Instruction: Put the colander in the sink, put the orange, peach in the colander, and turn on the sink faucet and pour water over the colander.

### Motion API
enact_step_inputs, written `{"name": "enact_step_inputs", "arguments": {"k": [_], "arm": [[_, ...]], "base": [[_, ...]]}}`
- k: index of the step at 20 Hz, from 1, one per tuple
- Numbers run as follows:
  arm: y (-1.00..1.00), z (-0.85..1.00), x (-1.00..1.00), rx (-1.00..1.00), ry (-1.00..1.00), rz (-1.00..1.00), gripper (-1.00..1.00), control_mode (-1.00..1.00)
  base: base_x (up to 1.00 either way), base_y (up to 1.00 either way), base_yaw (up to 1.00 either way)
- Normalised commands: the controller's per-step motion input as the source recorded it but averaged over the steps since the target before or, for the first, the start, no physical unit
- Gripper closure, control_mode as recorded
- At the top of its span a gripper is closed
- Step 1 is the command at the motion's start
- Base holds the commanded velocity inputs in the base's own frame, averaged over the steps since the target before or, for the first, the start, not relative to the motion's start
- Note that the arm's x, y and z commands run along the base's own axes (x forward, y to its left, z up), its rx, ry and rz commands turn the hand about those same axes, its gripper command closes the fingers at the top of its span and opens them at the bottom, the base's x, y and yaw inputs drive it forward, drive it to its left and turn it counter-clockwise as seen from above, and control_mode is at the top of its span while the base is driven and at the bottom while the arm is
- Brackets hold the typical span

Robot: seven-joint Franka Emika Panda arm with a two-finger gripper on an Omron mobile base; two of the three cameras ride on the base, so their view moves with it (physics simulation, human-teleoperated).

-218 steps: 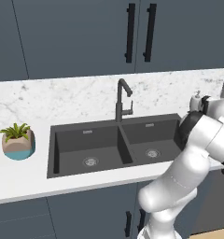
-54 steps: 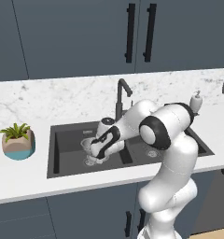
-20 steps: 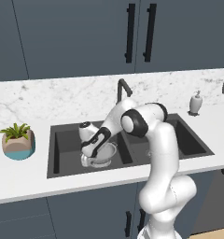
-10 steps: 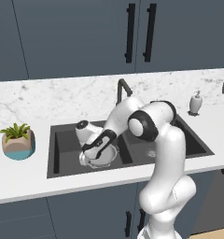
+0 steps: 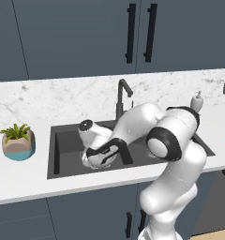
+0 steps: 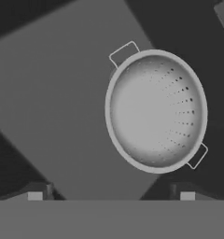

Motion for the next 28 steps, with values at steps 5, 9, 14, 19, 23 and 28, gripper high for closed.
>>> {"name": "enact_step_inputs", "arguments": {"k": [5,9,14,19,23,28], "arm": [[-0.25,0.71,-0.34,0.00,-0.03,-0.12,-1.00,-1.00],[-0.31,0.56,-0.36,0.00,-0.01,-0.16,-1.00,-1.00],[-0.60,0.25,-0.53,0.00,0.00,-0.25,-1.00,-1.00],[-0.71,0.18,-0.41,0.00,0.00,-0.34,-1.00,-1.00],[-0.81,0.17,-0.24,0.00,0.07,-0.36,-1.00,-1.00],[-0.89,0.14,-0.17,0.08,0.10,-0.41,-1.00,-1.00]], "base": [[0.00,0.00,0.00],[0.00,0.00,0.00],[0.00,0.00,0.00],[0.00,0.00,0.00],[0.00,0.00,0.00],[0.00,0.00,0.00]]}}
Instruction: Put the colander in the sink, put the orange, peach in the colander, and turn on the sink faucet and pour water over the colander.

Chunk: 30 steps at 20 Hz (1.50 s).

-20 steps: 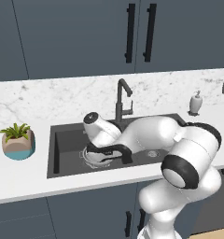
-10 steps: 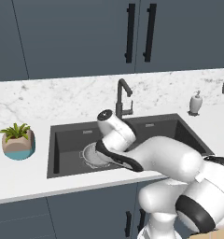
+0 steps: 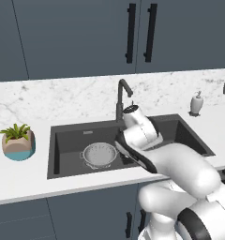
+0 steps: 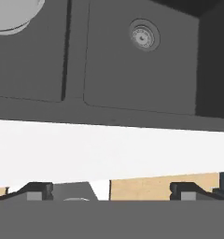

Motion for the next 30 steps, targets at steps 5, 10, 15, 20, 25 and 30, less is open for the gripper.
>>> {"name": "enact_step_inputs", "arguments": {"k": [5,10,15,20,25,30], "arm": [[-0.91,0.05,-0.02,0.01,0.18,-0.38,-1.00,-1.00],[-0.95,0.00,0.08,0.00,0.24,-0.26,-1.00,-1.00],[-0.98,0.03,0.10,0.00,0.08,-0.19,-1.00,-1.00],[-1.00,0.00,0.10,0.00,0.01,-0.15,-1.00,-1.00],[-0.93,0.00,0.02,0.02,-0.01,-0.04,-1.00,-1.00],[-0.78,0.04,0.00,0.07,-0.10,0.00,-1.00,-1.00]], "base": [[0.00,0.00,0.00],[0.00,0.00,0.00],[0.00,0.00,0.00],[0.00,0.00,0.00],[0.00,0.00,0.00],[0.00,0.00,0.00]]}}
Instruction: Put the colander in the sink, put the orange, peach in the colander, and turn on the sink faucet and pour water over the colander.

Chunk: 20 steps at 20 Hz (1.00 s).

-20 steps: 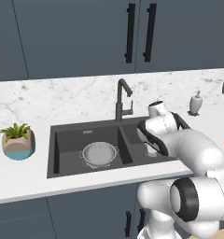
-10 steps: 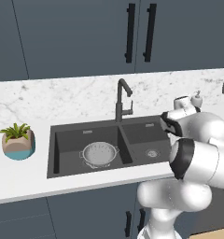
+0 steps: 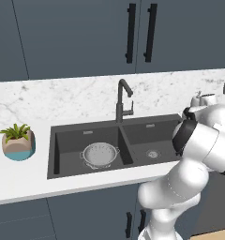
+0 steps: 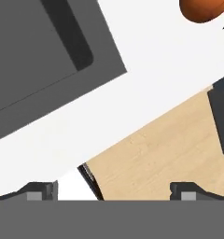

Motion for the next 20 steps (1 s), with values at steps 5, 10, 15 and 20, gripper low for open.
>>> {"name": "enact_step_inputs", "arguments": {"k": [5,10,15,20], "arm": [[-0.50,0.06,-0.07,0.00,-0.37,0.00,-1.00,-1.00],[-0.54,0.06,0.04,0.01,-0.28,0.00,-1.00,-1.00],[-0.60,0.00,0.14,0.01,0.01,0.00,-1.00,-1.00],[-0.36,0.00,0.29,0.00,0.05,0.00,-1.00,-1.00]], "base": [[0.00,0.00,0.00],[0.00,0.00,0.00],[0.00,0.00,0.00],[0.00,0.00,0.00]]}}
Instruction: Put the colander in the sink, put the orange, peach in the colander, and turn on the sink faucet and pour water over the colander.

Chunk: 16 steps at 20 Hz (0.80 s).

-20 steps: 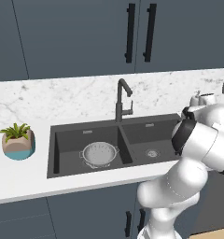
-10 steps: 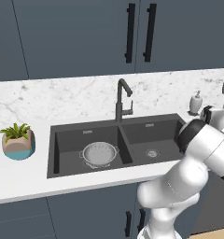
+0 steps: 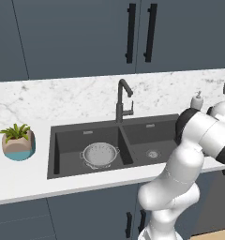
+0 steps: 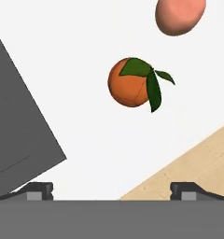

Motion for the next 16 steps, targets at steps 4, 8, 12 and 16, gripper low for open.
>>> {"name": "enact_step_inputs", "arguments": {"k": [4,8,12,16], "arm": [[-0.24,-0.02,0.26,0.00,0.06,0.01,-1.00,-1.00],[-0.26,-0.17,0.07,0.00,0.00,0.01,-1.00,-1.00],[-0.23,-0.18,0.11,0.00,0.00,0.02,-1.00,-1.00],[-0.12,-0.16,0.17,0.00,0.00,0.01,-1.00,-1.00]], "base": [[0.00,0.00,0.00],[0.00,0.00,0.00],[0.00,0.00,0.00],[0.00,0.00,0.00]]}}
